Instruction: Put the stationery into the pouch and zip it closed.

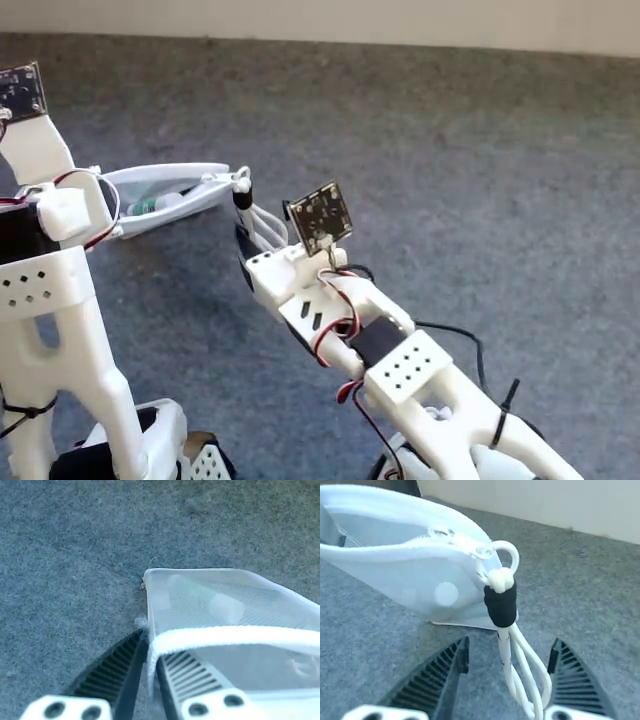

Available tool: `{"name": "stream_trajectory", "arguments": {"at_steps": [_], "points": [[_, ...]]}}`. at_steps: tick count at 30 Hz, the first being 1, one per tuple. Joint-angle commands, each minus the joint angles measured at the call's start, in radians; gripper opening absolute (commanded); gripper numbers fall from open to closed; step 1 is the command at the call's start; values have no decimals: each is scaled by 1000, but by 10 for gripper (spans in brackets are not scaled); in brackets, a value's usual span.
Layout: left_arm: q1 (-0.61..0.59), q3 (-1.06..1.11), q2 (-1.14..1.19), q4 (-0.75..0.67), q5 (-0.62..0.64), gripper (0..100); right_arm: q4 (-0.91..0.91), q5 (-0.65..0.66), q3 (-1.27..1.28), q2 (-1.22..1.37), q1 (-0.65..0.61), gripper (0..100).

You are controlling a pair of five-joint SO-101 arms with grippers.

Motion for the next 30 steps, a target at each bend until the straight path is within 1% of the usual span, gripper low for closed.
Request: {"name": "stream_trajectory", "arguments": {"at_steps": [1, 3, 5, 8, 12, 15, 17, 20, 30], "points": [[18, 1, -12, -5, -11, 9, -105, 37, -15, 35, 13, 242], [18, 1, -12, -5, -11, 9, -150, 100, -16, 70, 13, 242], [18, 2, -12, -5, -11, 8, -203, 133, -16, 116, 13, 242], [18, 5, -12, -5, -11, 8, -278, 137, -21, 189, 15, 242], [18, 7, -12, -5, -11, 8, -371, 132, -21, 274, 50, 242], [18, 8, -12, -5, -11, 8, -444, 132, -18, 300, 73, 242], [18, 8, -12, -5, -11, 8, -481, 135, -13, 302, 67, 241], [18, 8, -10, -5, -11, 8, -512, 137, -13, 302, 56, 241], [18, 8, -10, -5, -11, 8, -510, 138, -22, 312, 41, 241]]}}
